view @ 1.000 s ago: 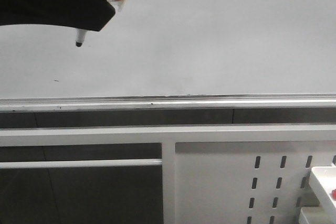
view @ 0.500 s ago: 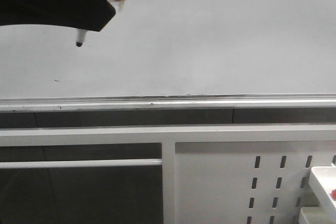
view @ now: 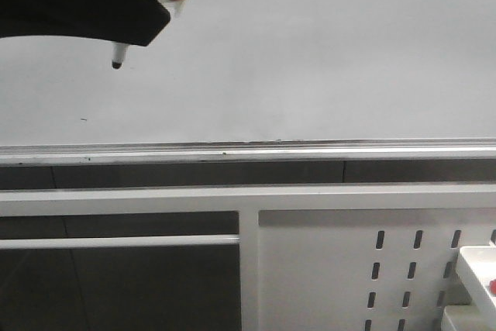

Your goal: Write number 1 on whiteboard

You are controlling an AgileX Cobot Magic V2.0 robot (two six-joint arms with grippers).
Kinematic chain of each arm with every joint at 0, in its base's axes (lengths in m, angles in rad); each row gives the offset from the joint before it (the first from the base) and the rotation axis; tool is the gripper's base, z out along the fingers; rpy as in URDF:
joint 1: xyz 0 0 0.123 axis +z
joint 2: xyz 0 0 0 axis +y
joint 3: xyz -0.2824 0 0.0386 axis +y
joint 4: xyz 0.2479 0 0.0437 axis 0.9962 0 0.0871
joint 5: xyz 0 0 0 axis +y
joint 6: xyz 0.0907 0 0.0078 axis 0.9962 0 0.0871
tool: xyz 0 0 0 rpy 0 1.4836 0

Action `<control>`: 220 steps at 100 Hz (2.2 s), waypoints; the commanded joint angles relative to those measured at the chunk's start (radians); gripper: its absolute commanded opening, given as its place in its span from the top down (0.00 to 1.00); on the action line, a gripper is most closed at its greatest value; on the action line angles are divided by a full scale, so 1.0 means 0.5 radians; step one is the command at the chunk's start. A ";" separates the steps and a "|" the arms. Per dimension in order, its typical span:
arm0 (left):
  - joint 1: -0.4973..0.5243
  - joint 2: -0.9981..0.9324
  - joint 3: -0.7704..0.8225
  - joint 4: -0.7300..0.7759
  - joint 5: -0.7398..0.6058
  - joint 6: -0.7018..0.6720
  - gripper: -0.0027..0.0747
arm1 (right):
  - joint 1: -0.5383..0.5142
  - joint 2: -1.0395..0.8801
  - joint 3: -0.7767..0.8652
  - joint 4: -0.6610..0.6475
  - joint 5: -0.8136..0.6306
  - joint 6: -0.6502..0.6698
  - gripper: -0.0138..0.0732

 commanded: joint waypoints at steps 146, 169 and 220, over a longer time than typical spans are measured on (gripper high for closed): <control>0.072 -1.675 -0.025 -0.226 1.004 -0.631 0.99 | 0.003 -0.772 0.960 -0.174 -1.691 -0.117 0.92; 0.072 -1.952 0.061 -0.200 0.999 -0.631 0.99 | 0.003 -0.507 0.967 -0.394 -1.742 -0.392 0.92; 0.072 -1.952 0.064 -0.169 0.948 -0.631 0.99 | 0.003 -0.285 0.963 -0.394 -2.205 -0.392 0.92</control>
